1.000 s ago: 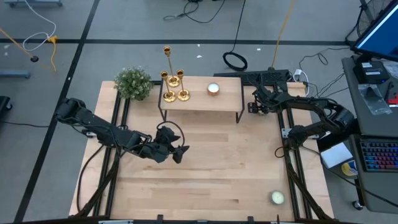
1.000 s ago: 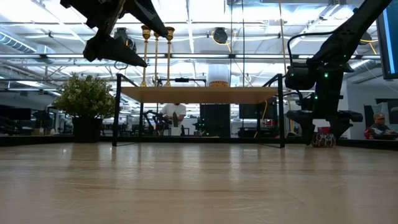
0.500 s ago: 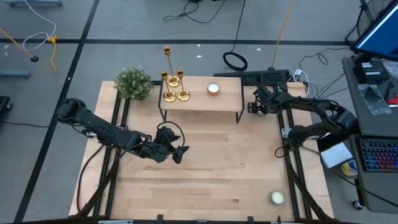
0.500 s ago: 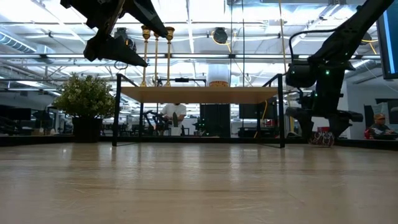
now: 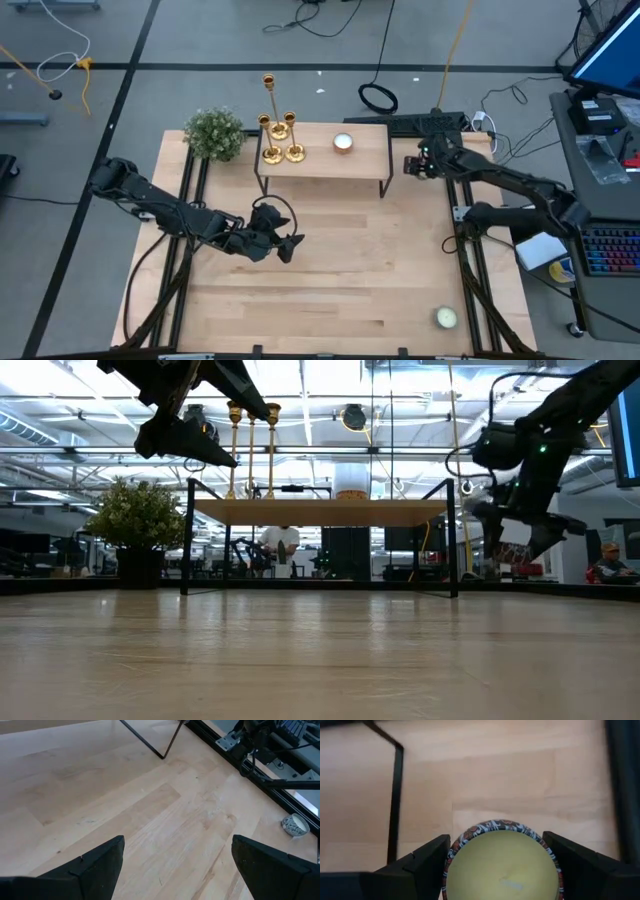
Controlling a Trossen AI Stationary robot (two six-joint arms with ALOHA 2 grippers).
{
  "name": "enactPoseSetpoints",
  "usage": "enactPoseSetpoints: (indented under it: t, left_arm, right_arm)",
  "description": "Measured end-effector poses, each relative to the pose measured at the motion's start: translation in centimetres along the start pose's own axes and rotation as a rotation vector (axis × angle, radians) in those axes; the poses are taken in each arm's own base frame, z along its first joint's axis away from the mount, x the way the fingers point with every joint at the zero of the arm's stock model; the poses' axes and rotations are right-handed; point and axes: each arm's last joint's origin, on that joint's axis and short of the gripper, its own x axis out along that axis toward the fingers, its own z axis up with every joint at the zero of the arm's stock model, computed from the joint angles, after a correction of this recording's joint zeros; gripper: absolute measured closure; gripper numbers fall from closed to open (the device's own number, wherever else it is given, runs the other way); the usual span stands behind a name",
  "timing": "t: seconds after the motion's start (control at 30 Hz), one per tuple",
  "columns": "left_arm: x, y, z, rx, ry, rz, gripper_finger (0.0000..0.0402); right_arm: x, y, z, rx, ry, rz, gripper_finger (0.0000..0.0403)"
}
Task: Pick & Place candle stick holders
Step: Put the red patterned scented candle on the shelf
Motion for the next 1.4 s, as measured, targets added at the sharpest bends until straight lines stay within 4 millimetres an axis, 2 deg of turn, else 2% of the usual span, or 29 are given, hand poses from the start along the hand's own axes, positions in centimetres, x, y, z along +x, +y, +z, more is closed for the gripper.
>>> enactPoseSetpoints:
  t: [0.47,0.77,1.17,1.4]
  left_arm:
    - [0.0,0.0,0.0,-0.004,0.0,0.0,0.0036]
    - [0.0,0.0,-0.1,-0.007,0.016,-0.011,0.0036]
    - [0.0,0.0,-0.1,-0.007,0.016,-0.011,0.0036]
    - [0.0,0.0,-0.1,-0.004,0.016,-0.011,0.0036]
  right_arm:
    - [-4.9,-0.6,0.8,0.062,-0.248,0.178,0.0113]
    - [-7.1,0.0,1.9,0.105,-0.405,0.358,0.0113]
    - [-12.6,3.3,6.1,0.012,-0.497,0.516,0.0113]
    - [-13.2,6.7,8.0,-0.093,-0.432,0.564,0.0113]
